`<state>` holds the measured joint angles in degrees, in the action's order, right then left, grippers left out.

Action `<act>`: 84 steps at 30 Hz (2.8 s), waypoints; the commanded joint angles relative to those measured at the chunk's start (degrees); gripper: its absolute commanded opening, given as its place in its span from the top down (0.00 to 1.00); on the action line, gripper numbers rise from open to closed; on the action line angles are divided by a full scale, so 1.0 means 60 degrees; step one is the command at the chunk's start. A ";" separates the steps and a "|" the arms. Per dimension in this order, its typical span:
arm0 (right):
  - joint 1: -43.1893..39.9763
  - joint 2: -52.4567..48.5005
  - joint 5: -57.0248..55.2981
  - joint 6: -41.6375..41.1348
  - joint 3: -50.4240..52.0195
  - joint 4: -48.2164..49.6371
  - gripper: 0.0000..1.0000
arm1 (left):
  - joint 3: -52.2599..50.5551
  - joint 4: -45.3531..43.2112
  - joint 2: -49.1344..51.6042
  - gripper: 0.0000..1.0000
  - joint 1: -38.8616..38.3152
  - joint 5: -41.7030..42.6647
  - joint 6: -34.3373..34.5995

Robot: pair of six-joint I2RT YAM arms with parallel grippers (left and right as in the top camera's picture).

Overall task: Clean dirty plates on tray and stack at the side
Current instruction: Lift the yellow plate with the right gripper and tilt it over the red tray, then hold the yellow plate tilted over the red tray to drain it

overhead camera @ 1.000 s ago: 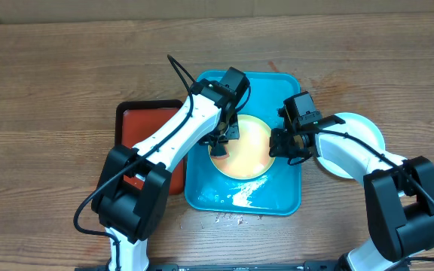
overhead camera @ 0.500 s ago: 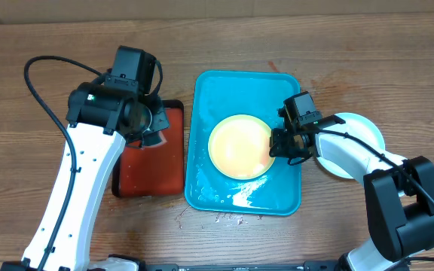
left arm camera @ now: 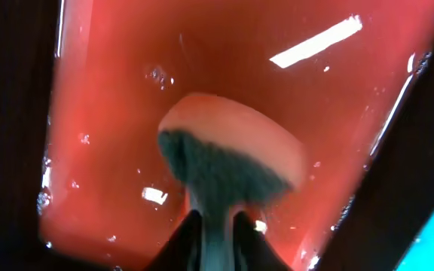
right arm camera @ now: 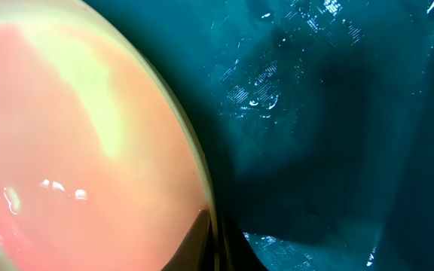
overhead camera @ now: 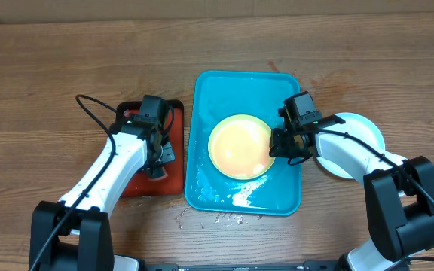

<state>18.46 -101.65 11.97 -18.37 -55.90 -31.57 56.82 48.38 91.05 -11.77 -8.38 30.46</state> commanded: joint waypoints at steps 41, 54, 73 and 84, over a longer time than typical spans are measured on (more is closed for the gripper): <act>0.6787 0.0036 -1.0364 0.1228 -0.5060 0.0255 0.96 | 0.6943 0.5920 -0.2259 0.00 0.3435 0.1086 -0.1078; 0.8145 0.0066 -1.3078 0.1654 -0.5064 0.0550 0.96 | 0.6943 0.5931 -0.2193 0.00 0.3348 0.1082 -0.1078; 0.8459 0.0066 -1.3242 0.2208 -0.5064 0.1377 0.96 | 0.6943 0.5931 -0.2182 0.00 0.3333 0.1082 -0.1078; 0.8459 0.0066 -1.3238 0.2361 -0.5064 0.1472 0.96 | 0.6943 0.5931 -0.2182 0.00 0.3333 0.1082 -0.1078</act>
<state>69.36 -103.98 -66.11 -4.38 -85.38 -23.38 97.25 84.07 77.58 8.62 -1.13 24.84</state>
